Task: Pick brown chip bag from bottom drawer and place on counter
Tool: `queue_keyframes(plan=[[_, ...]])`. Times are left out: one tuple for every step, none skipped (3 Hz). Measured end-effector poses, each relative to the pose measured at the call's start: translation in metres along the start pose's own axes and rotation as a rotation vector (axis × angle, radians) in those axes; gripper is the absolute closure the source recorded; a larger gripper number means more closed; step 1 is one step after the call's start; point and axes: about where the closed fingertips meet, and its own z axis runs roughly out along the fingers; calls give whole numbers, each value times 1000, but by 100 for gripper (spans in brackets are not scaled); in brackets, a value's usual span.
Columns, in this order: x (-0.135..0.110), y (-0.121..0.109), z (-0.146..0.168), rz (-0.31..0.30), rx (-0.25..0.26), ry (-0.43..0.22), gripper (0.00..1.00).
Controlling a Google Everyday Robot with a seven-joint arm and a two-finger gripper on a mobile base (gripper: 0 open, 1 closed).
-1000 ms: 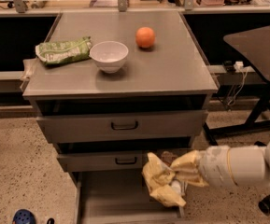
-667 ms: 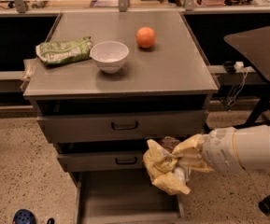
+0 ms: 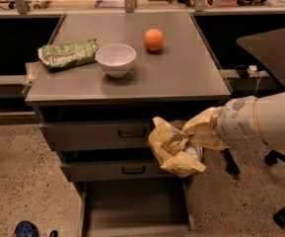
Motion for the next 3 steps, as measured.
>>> queue_keyframes(plan=[[16,-11,-4,-81,-17,60,100],[52,-64,-45,-267,-66,218,100],[72,-127,-102,-401,-70,364,100]])
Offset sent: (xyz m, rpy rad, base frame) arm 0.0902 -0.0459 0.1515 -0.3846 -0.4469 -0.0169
